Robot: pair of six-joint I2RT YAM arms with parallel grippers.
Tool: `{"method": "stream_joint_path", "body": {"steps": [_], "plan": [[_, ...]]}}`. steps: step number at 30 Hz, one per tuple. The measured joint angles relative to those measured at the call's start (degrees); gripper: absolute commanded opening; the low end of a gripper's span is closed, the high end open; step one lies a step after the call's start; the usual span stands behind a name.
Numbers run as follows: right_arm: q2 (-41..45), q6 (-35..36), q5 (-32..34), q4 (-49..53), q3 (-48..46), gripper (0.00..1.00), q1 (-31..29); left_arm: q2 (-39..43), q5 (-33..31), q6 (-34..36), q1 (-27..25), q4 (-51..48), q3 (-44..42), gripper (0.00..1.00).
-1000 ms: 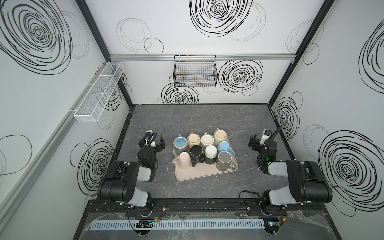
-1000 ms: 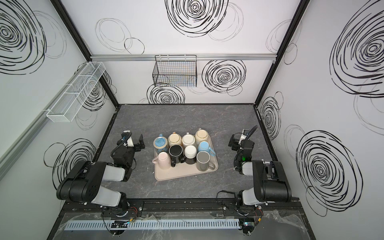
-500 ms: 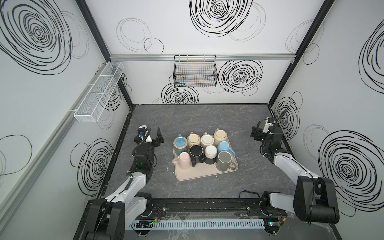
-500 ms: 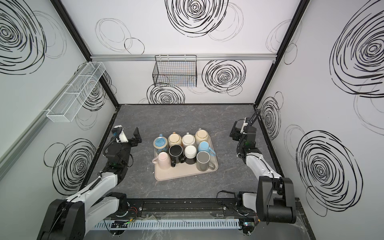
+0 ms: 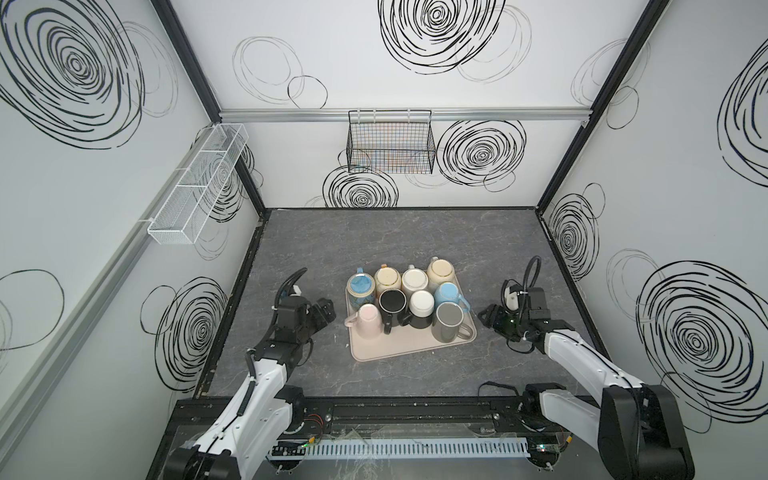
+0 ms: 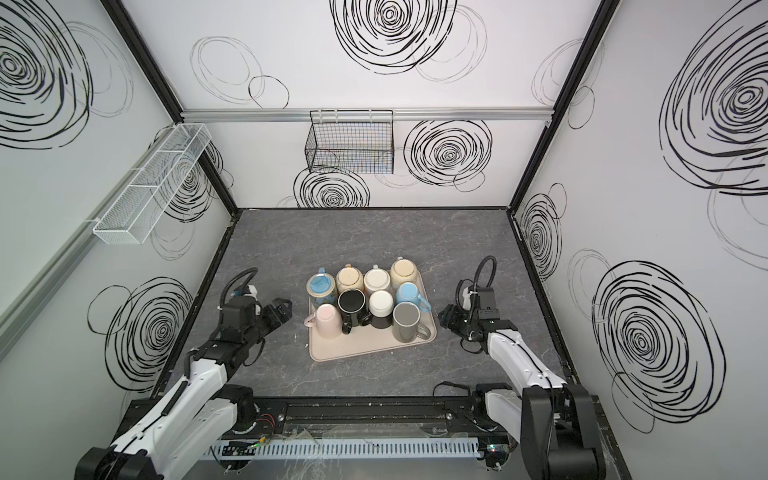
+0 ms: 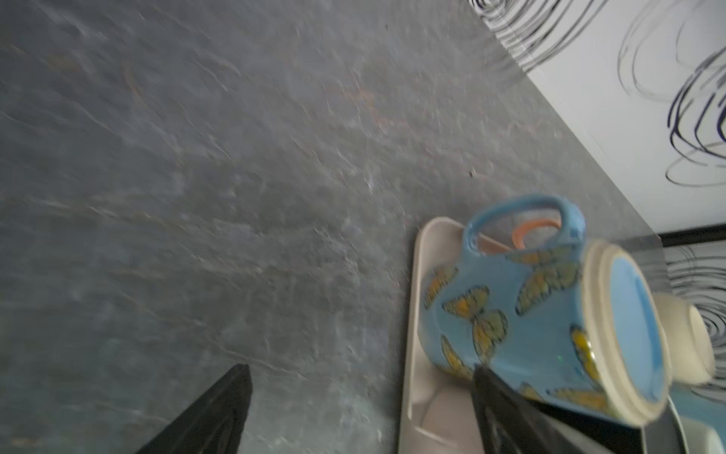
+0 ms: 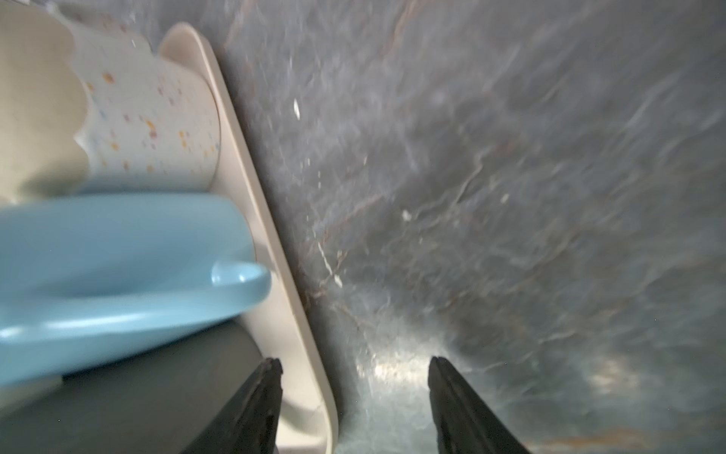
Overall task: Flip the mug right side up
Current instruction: 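Move the right gripper to the grey mug while the left approaches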
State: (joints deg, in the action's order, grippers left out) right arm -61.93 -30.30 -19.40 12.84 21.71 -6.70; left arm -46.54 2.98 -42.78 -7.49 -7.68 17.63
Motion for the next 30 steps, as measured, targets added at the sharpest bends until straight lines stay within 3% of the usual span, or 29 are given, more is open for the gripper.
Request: {"method": "stream_joint_path", "body": {"steps": [4,8,15,23,30], "plan": [[-0.04,-3.08,-1.60,-0.20,-1.27,0.58,-2.86,-2.27,1.36,-4.57,-0.87,-1.49,-0.48,0.69],[-1.46,-4.83,-2.49,-1.49,-1.25,0.56,-5.75,-2.21,3.87,-8.39,-1.51,-1.68,-3.23,0.61],[-6.21,-6.40,-3.93,-4.81,-0.44,0.42,-7.43,4.90,6.49,-16.87,-10.64,-0.74,-9.25,0.56],[-11.69,-6.93,-3.67,-8.24,1.38,0.25,-7.50,7.93,6.12,-27.43,-18.78,11.32,-16.46,0.38],[-15.93,-5.55,-0.33,-10.36,4.76,0.19,-7.21,-1.88,0.90,-29.49,-22.47,22.82,-16.85,0.35]]}}
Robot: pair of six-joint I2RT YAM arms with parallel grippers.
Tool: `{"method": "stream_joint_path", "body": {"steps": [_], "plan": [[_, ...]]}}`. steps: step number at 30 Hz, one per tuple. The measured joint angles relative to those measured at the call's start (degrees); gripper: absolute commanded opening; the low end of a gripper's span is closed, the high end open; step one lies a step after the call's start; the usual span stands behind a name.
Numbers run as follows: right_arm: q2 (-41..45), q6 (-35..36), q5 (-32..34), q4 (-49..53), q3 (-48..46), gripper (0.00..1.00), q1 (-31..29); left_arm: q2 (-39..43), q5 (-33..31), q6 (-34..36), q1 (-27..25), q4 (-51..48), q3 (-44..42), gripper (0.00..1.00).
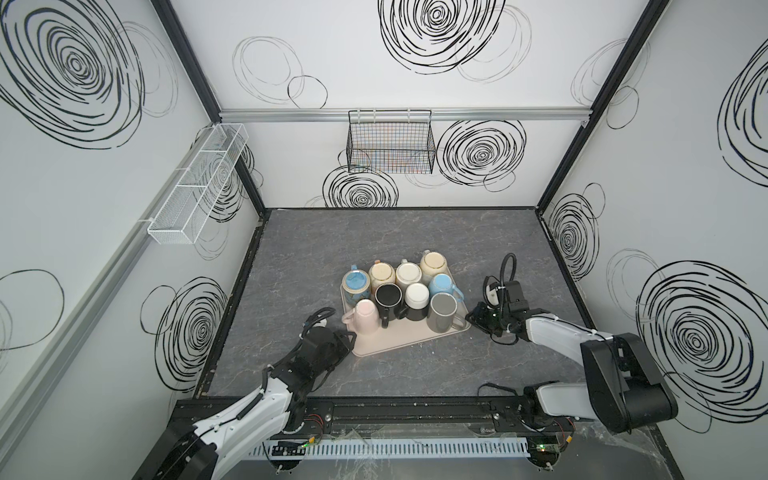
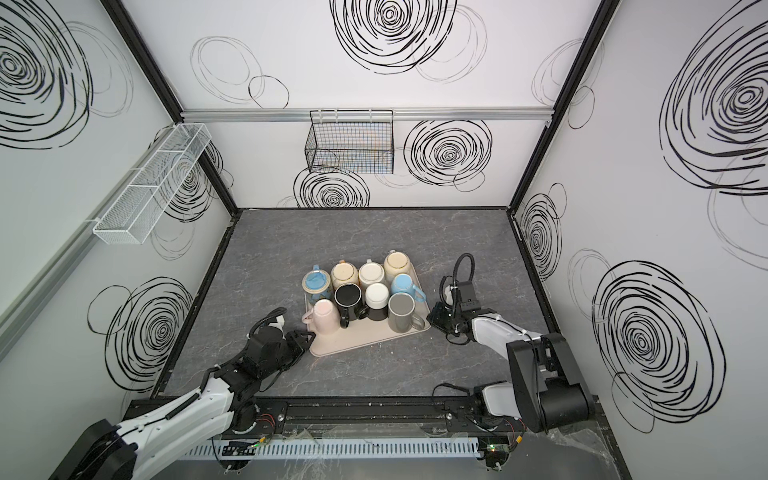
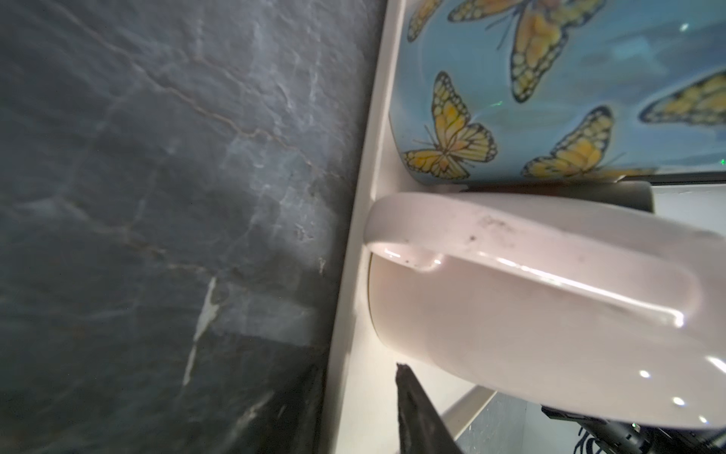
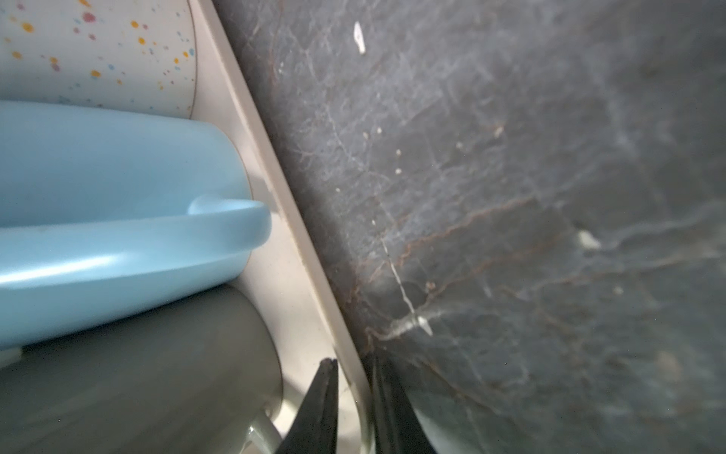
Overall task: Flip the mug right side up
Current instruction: 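Move the right gripper to the grey mug while the left approaches, then grasp the grey mug with the right gripper and lift it off the tray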
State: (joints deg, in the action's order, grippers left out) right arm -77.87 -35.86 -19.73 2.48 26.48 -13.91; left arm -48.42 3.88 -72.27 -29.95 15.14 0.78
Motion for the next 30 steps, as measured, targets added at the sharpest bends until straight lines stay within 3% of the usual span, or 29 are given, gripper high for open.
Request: {"method": "stream_joint_path", "body": {"steps": [6,12,17,21,26,28,30], "plan": [[-2.16,1.03,0.68,-1.77,1.29,0.18,3.37,-17.68,-1.01,1.81,-0.87,13.22,4.59,0.35],[-5.64,3.02,4.96,-0.66,5.64,0.18,8.94,-38.27,-1.36,2.36,-3.04,27.23,13.44,0.25],[-9.64,5.86,7.06,0.87,10.23,0.17,15.30,-51.91,-0.55,2.34,-4.13,33.46,23.63,0.21],[-14.38,7.89,7.17,2.03,15.52,0.16,19.93,-60.37,0.20,3.04,-4.17,33.18,34.25,0.21],[-20.37,9.73,6.67,2.67,22.25,0.16,23.93,-67.23,-0.61,7.72,-4.28,23.32,49.40,0.24],[-22.51,10.03,6.16,2.89,24.79,0.19,25.00,-69.61,-1.03,9.46,-4.35,20.04,54.45,0.27],[-24.06,10.12,5.75,2.67,26.62,0.29,25.59,-71.95,-1.36,10.73,-4.37,18.18,58.73,0.29]]}}
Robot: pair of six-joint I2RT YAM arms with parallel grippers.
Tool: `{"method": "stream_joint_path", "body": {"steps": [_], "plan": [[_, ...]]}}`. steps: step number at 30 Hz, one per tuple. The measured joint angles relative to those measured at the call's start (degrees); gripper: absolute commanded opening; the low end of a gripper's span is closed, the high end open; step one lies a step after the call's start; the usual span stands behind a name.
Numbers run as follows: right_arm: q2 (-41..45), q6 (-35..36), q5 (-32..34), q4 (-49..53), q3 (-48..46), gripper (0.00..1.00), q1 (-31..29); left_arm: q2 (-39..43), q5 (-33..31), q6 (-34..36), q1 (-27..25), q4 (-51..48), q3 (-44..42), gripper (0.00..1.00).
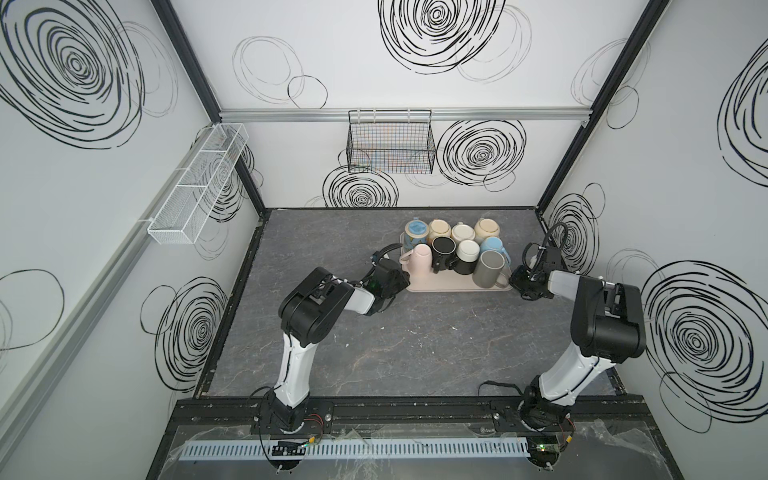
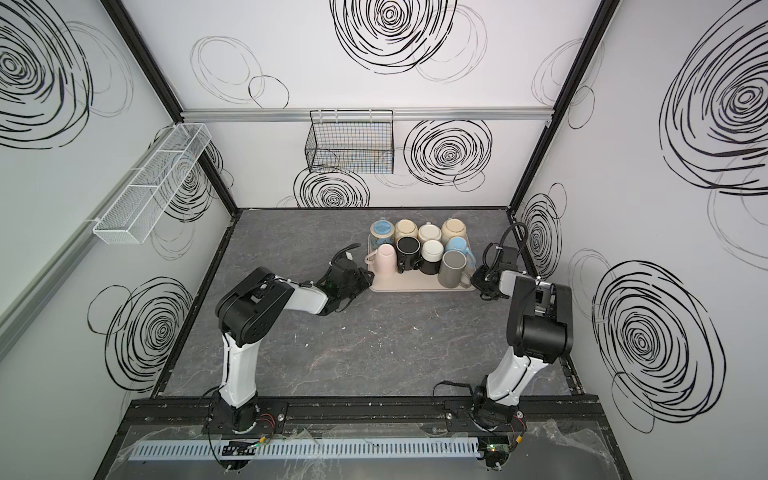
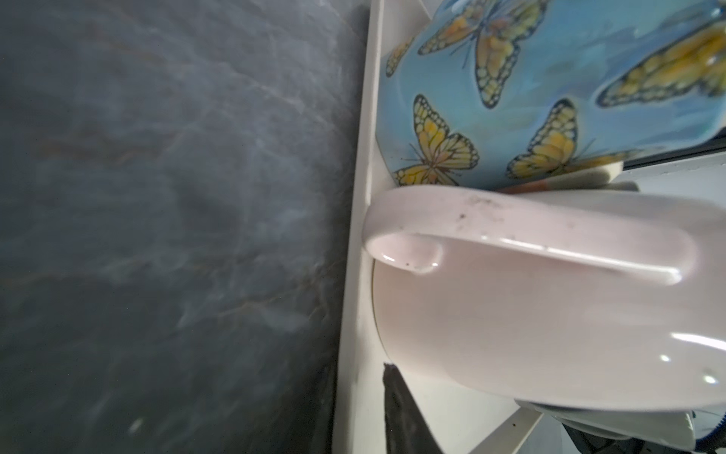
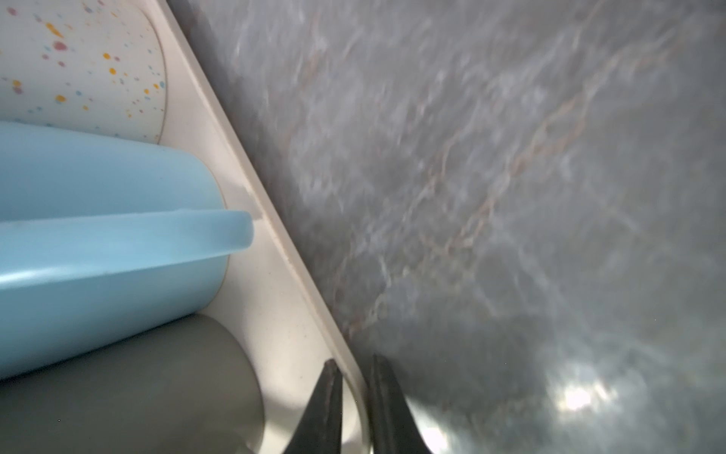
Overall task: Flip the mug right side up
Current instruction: 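Grasp the grey mug with the right gripper and lift it off the tray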
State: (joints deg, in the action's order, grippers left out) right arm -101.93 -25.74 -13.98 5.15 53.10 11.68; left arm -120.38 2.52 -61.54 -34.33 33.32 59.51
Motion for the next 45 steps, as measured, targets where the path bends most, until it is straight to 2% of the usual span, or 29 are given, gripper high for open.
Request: {"method": "stream_joint_path", "body": {"steps": [3,6,13,16,21,27,30,38,45], "plan": [[-0.33,0.09,-1.14,-0.39,0.59,0.45,0.13,-1.90,-0.24,1.92,0.04,-2.47,4.20,0.35],[0.31,0.26,-2.43,0.24,0.50,0.51,0.00,-2.01,0.00,3.76,0.07,-4.98,5.86,0.39],[6.88,1.16,-5.75,7.93,-4.00,0.54,-0.26,-0.90,1.57,7.43,0.17,-8.41,6.47,0.45],[11.41,2.32,-6.19,10.78,-5.92,0.54,0.39,1.29,3.08,8.63,0.13,-9.31,4.26,0.49],[20.94,4.92,-5.92,13.77,-7.78,0.54,0.61,6.67,4.57,11.30,-0.13,-10.08,-0.46,0.50],[28.68,9.99,-0.68,14.38,-7.76,0.58,-6.40,12.68,4.66,14.12,-0.17,-10.10,-4.61,0.51],[27.74,12.61,1.70,15.72,-5.99,0.60,-9.81,14.47,4.50,14.99,-0.20,-10.19,-6.14,0.51],[18.43,16.24,8.02,18.43,2.47,0.59,-12.33,19.02,1.90,16.39,-1.75,-11.19,-10.75,0.55],[12.48,18.49,12.57,18.58,4.33,0.43,-15.43,24.13,-1.16,17.00,-3.56,-10.82,-15.72,0.55]]}}
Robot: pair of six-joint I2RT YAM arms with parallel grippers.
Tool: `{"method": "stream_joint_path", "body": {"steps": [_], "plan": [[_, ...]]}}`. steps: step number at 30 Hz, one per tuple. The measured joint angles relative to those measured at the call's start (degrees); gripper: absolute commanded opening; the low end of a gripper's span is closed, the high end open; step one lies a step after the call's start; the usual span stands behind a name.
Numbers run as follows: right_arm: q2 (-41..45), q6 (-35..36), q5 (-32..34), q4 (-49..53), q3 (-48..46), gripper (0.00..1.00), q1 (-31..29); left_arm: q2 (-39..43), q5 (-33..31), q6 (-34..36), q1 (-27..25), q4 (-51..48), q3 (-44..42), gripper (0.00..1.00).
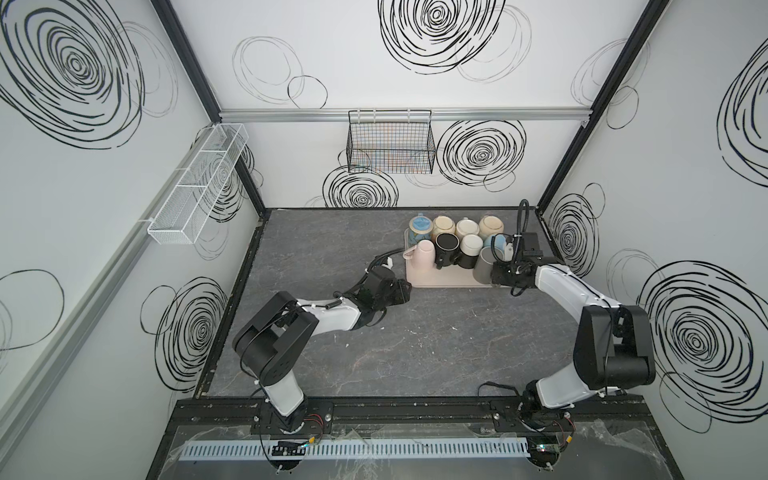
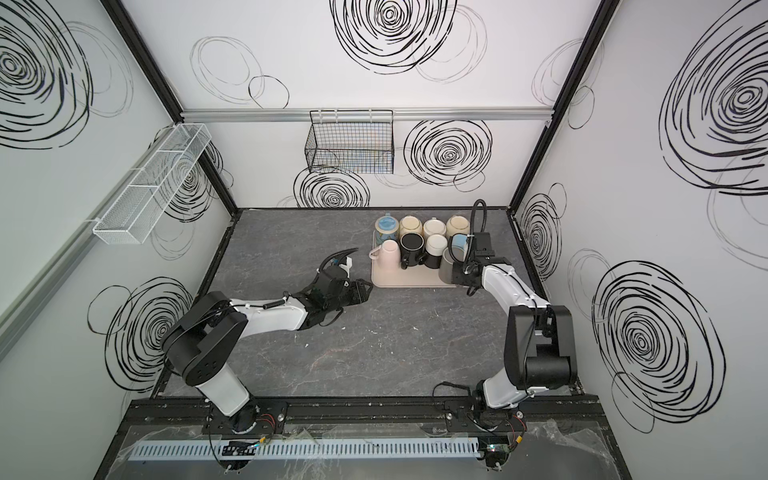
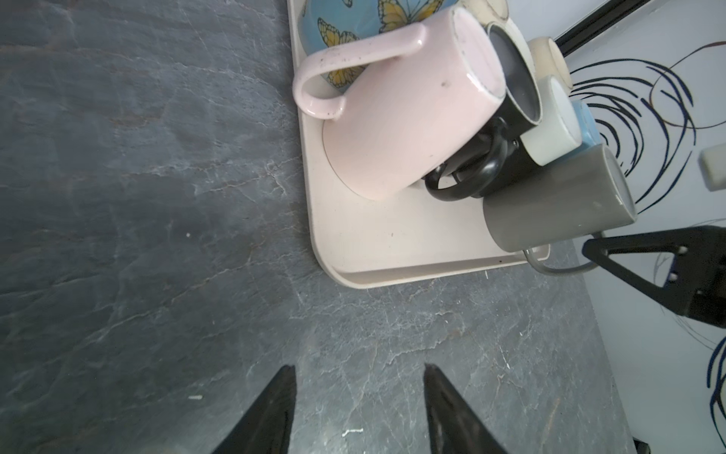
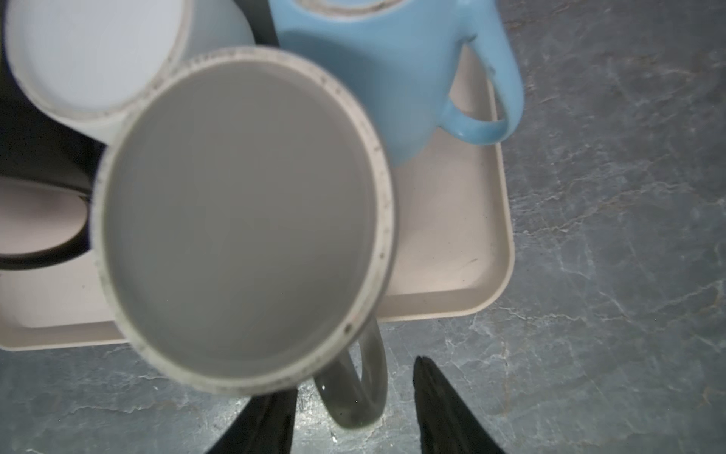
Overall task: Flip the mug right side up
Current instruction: 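Grasp the grey mug with the right gripper and lift it off the tray, then raise the grey mug toward the left gripper while the left gripper reaches for it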
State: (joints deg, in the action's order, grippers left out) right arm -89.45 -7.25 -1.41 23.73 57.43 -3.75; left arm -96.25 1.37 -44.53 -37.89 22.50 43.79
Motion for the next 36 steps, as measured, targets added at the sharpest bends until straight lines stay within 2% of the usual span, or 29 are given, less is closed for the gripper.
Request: {"method": "stream_joint_path", "body": {"steps": [7,11,12,18,24,31,36], "plan": [[-2.01,2.51,4.07,0.04,0.02,0.19,-2.05,4.13,-1.95,0.39,-0.11,2.47,-4.72,0.55],[-1.99,3.78,7.08,0.48,0.07,0.02,-3.65,5.51,-2.45,1.09,-0.50,5.11,-6.05,0.55],[-1.92,4.11,7.82,0.61,0.04,0.00,-4.11,5.84,-2.58,1.29,-0.68,5.88,-6.43,0.55],[0.33,4.79,9.77,2.45,-0.09,0.00,-6.78,7.87,-2.95,2.10,-1.40,7.65,-8.59,0.55],[7.72,2.38,8.13,0.94,-2.32,0.00,-9.62,10.54,-1.86,2.14,-1.09,9.84,-10.47,0.56],[17.70,-3.98,0.35,-7.72,-9.18,0.00,-11.21,10.78,6.27,-1.97,1.79,20.17,-14.08,0.58],[19.67,-10.36,-10.01,-15.72,-9.79,0.00,-11.80,13.03,10.10,-3.54,2.34,22.67,-13.66,0.65]]}}
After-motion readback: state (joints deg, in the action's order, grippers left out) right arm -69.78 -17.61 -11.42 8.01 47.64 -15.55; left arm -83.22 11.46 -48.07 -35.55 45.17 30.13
